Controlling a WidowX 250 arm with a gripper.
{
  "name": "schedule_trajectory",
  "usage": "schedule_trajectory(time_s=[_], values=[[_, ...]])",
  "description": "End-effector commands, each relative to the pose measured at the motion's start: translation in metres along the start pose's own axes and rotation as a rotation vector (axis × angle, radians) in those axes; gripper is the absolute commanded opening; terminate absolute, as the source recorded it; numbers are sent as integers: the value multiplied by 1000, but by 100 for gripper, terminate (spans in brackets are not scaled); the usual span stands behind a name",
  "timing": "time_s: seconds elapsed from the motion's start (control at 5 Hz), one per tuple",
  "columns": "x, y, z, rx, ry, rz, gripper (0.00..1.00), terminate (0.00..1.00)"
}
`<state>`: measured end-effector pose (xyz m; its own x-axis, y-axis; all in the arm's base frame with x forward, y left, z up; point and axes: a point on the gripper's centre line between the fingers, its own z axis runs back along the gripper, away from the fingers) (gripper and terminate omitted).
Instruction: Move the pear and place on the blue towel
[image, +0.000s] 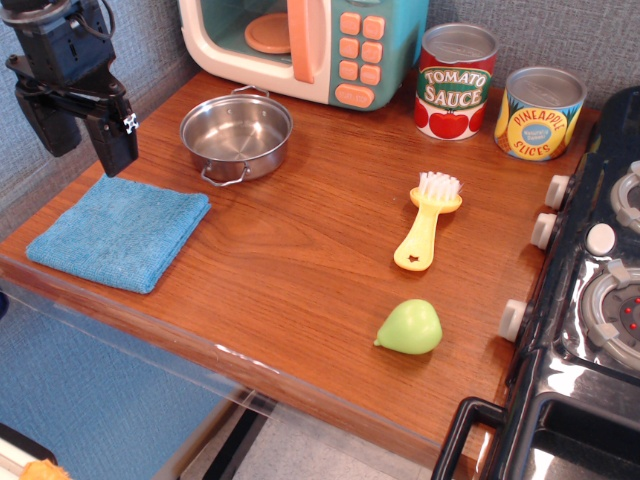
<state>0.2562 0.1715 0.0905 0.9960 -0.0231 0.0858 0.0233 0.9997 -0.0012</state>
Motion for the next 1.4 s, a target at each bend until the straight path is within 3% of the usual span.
schedule_trajectory(time_s=[0.0,0.2,0.4,0.8,1.2], values=[[0,0,0,0,0,0,100,0],[5,-18,0,6,-3,-66,100,0],[13,-69,2,8,-10,-245,100,0],[6,-168,1,-57,-50,-652,100,0],[11,-262,-22,-56,-31,-798,100,0]])
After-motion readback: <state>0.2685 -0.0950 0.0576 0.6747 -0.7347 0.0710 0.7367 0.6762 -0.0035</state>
